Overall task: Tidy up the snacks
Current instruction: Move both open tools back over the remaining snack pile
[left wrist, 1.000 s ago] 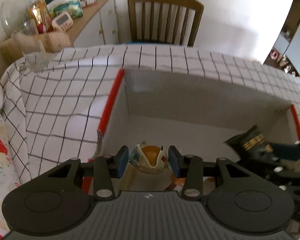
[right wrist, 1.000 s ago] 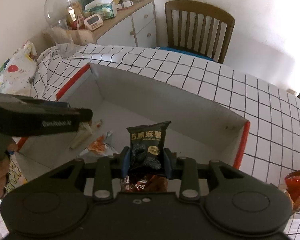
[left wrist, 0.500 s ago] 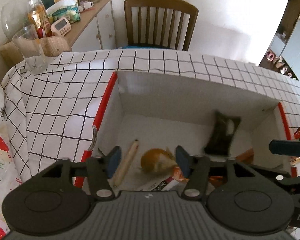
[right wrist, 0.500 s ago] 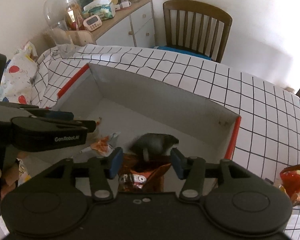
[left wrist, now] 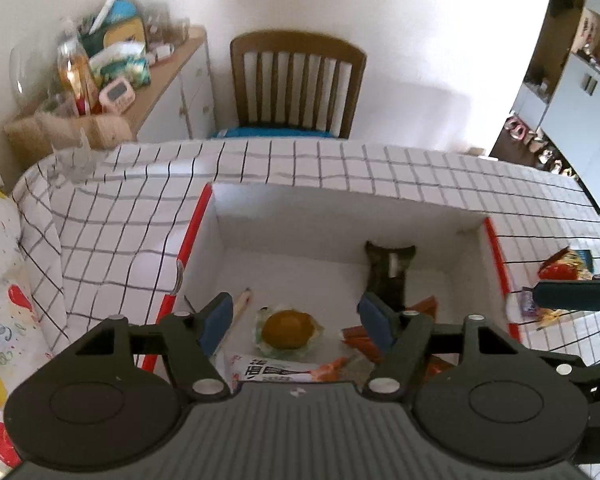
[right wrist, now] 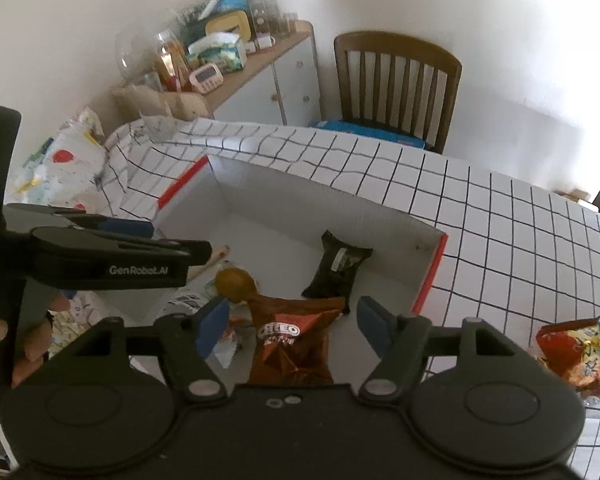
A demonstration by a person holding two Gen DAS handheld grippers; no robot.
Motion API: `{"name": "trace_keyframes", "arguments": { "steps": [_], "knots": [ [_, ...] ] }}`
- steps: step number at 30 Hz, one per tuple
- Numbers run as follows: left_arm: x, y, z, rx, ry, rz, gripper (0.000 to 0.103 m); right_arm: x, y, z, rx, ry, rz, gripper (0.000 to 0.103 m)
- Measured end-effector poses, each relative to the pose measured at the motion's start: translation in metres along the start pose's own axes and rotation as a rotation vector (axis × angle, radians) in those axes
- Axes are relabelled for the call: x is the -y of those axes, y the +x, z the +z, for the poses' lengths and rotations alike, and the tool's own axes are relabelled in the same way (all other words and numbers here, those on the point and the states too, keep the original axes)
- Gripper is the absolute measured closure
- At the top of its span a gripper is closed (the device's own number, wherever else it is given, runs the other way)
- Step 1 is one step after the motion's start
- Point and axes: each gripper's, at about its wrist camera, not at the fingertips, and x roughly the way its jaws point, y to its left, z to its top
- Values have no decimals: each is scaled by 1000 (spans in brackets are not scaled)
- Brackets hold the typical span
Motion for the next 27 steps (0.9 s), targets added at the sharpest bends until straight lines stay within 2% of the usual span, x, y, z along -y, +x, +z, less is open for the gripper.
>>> {"name": "trace_keyframes", "arguments": {
  "steps": [9,13,15,23,27],
  "knots": [
    [34,-41,-7,59,33,-62,32,13,-48,-19,55,33,40,16],
    [58,-57,-11,89,52,-96,21,25,-69,-29,77,51,47,7],
    [71,-62,-13,96,59,-119,21,31,-81,-35,88,55,44,3],
    [120,-79,-23,129,71,-168,20,69,-120,-59,117,83,5,0],
    [145,-80,-28,136,69,-190,20,101,-137,-74,131,122,-30,0]
  ]
}}
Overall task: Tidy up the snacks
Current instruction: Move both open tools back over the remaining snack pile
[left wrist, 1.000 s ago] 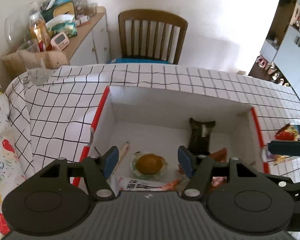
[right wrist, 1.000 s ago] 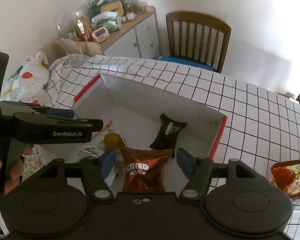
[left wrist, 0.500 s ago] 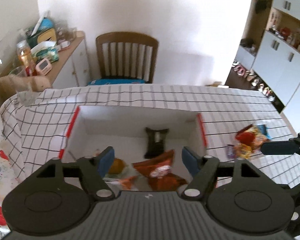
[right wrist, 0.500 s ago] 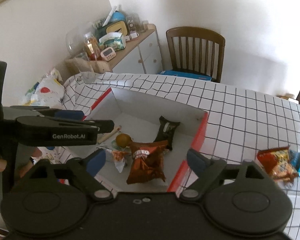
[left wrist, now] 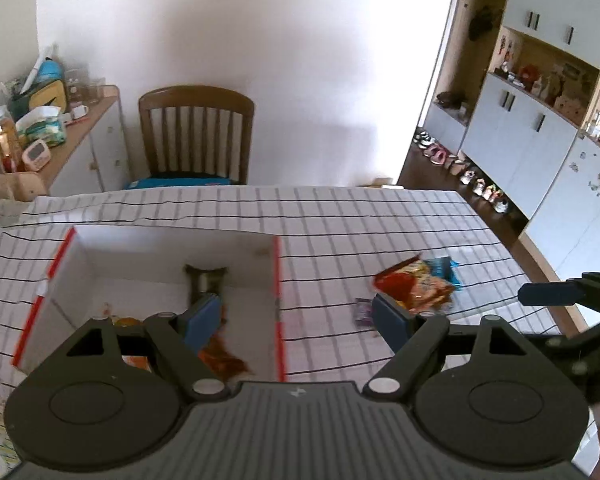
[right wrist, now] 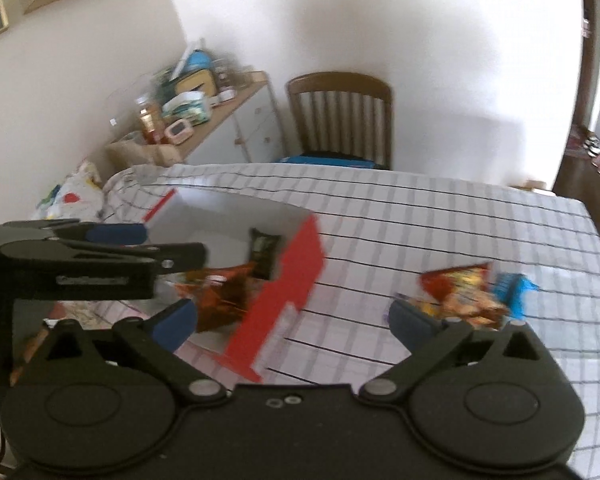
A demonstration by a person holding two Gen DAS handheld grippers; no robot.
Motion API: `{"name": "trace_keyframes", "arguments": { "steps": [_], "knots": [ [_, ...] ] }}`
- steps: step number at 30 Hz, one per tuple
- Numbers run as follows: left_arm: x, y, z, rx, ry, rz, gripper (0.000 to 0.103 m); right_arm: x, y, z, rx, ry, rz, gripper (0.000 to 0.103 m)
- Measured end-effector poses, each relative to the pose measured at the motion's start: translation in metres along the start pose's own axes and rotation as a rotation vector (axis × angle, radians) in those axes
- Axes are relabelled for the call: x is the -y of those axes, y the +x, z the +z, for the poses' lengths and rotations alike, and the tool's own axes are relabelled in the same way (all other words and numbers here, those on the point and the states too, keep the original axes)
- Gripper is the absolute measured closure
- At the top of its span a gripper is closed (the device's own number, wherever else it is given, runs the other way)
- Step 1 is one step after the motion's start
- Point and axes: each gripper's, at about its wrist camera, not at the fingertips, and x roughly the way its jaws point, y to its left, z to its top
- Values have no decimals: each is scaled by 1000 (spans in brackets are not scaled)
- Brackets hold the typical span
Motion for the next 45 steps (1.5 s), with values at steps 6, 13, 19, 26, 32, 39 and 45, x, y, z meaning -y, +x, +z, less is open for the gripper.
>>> {"name": "trace_keyframes", "arguments": {
  "steps": [6,13,19,26,32,39,45],
  "knots": [
    [40,16,-7,-8,21,-5,20,59,-20,-14,13,77,-52,0],
    [79,45,-13,-32,46,-5,20,114,-32,-17,35,138,-100,0],
    [101,78,-23,-51,83,13,20,147,-30,-13,34,161,-119,0],
    [95,125,-30,-124,58,51,20,172,-16,-9,17,191,-111,2],
    [97,147,-34,-150,81,29,20,178,4,-5,-20,188,-86,6],
    [102,161,-33,-142,74,-14,20,178,36,6,-57,186,-69,14],
    [109,169,-36,-111,80,-40,24,172,66,18,-79,180,-59,19]
  ]
}}
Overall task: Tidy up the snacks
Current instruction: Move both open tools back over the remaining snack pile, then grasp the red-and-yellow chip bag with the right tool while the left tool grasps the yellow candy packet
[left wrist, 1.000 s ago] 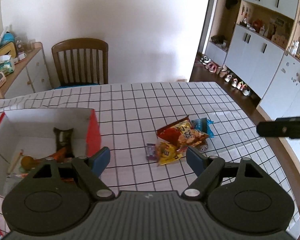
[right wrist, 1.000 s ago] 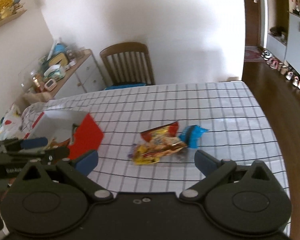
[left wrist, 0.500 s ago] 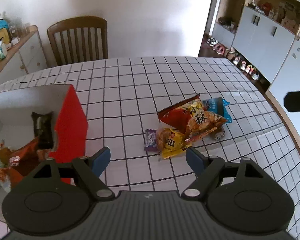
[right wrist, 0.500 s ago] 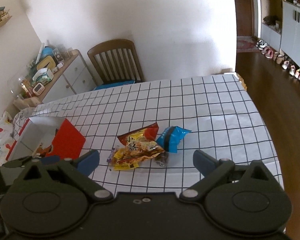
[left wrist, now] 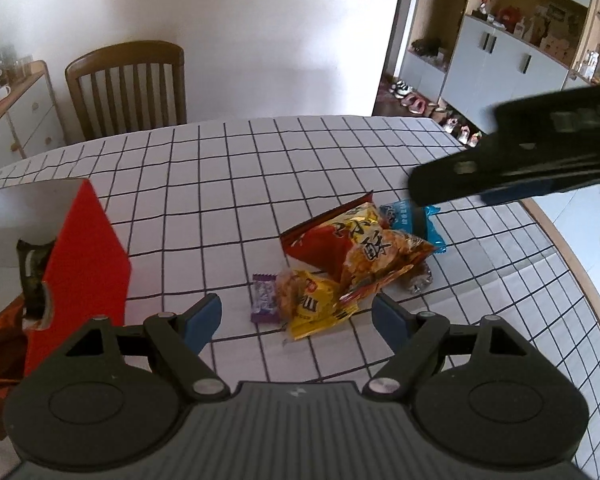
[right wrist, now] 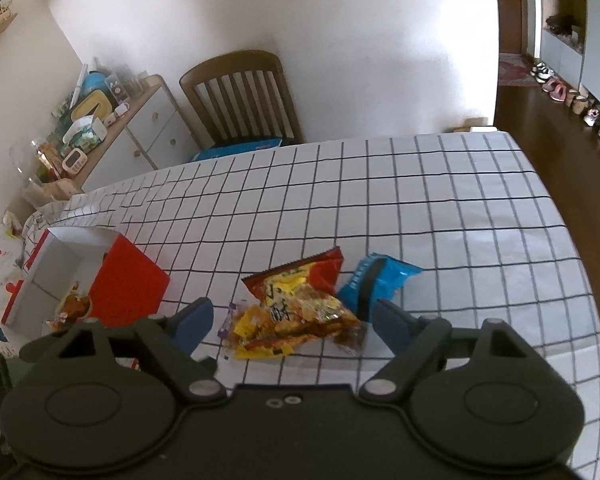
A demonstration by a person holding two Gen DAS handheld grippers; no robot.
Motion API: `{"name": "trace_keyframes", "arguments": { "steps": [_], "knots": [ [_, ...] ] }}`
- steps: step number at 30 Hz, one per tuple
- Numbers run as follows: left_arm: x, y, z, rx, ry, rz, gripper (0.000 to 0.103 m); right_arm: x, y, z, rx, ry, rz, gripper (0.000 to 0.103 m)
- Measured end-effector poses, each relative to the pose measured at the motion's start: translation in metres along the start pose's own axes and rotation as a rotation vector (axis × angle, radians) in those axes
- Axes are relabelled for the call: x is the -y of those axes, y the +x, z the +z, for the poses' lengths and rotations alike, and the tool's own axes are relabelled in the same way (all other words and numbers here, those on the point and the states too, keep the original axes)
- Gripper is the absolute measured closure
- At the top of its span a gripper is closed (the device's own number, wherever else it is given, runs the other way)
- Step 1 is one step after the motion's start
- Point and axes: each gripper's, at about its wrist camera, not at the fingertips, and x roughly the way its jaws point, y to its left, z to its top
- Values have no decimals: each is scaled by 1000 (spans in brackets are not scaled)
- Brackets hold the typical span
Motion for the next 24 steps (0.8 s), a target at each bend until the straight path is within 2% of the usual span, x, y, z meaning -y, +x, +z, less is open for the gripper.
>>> {"name": "trace_keyframes", "arguments": {
  "steps": [1,2,14,16,20,24],
  "knots": [
    [0,1,0,0,-2,-8,31,-3,6,1,-6,-5,-1,19],
    [0,3,-1,-5,-2,-13,32,-5,11,3,-11,-10,-1,19],
    [-3,8,-3,-10,-30,-26,32,-14,76,8,-102,-66,-90,23],
    [-2,10,-4,-17,-32,-28,40,-15,82,7,-113,-73,-97,23],
    [0,15,-7,-31,-36,-31,42,-22,91,4,-123,-116,-117,23],
    [5,17,-8,-30,-19,-34,51,-25,95,1,-126,-139,-153,32]
  ]
}}
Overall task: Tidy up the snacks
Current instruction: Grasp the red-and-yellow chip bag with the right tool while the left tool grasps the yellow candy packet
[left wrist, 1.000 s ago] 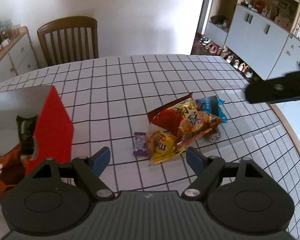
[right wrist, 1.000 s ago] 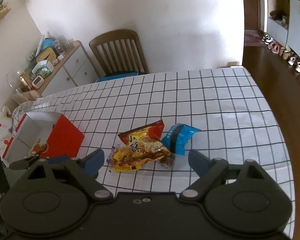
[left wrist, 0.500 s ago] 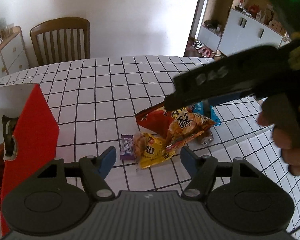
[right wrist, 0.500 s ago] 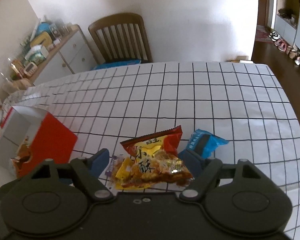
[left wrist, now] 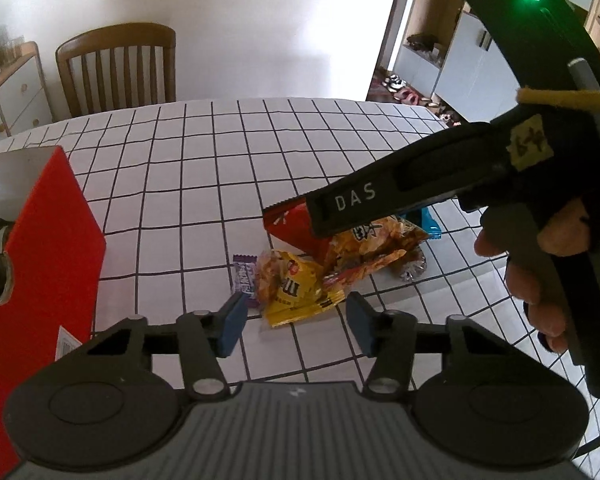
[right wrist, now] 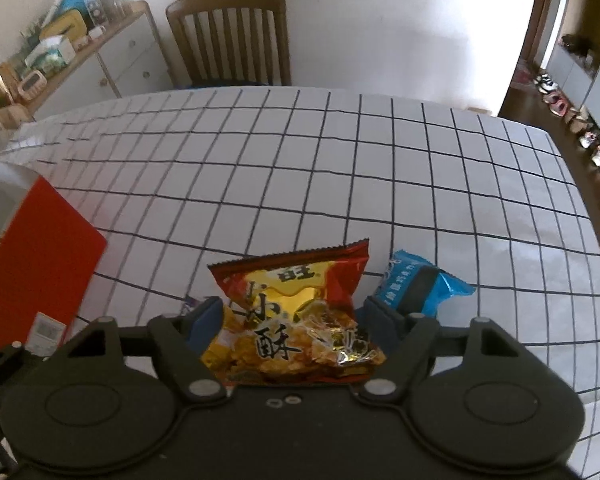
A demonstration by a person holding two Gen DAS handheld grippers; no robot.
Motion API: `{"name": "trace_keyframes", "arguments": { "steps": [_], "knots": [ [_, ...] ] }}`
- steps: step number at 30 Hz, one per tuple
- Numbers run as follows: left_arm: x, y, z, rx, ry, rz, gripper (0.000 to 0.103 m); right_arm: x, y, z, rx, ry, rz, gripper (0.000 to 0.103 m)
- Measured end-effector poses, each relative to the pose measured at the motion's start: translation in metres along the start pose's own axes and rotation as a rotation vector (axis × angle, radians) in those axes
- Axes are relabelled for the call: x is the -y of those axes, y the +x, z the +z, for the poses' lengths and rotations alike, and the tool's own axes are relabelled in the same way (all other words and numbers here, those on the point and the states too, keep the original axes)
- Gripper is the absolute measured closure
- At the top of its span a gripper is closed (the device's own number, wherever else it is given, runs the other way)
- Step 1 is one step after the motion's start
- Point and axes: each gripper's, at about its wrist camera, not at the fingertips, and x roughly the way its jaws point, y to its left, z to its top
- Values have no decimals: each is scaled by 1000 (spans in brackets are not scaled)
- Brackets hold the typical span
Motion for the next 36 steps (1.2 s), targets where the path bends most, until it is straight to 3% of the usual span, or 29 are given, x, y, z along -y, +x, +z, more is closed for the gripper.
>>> {"name": "trace_keyframes", "arguments": {
  "steps": [8,9,20,35,36],
  "knots": [
    [11,1,0,29,37,-5,61,-1,-5,-4,21,-38,-7,56],
    [12,1,0,34,42,-7,62,-2,-7,-5,26,-44,0,66],
    [20,13,5,44,64,-21,64,15,-34,-1,68,-13,48,67],
    [26,55,9,8,107,37,64,34,-51,1,109,33,46,68],
    [27,56,10,8,110,43,69,34,-52,1,109,34,47,68]
  ]
}}
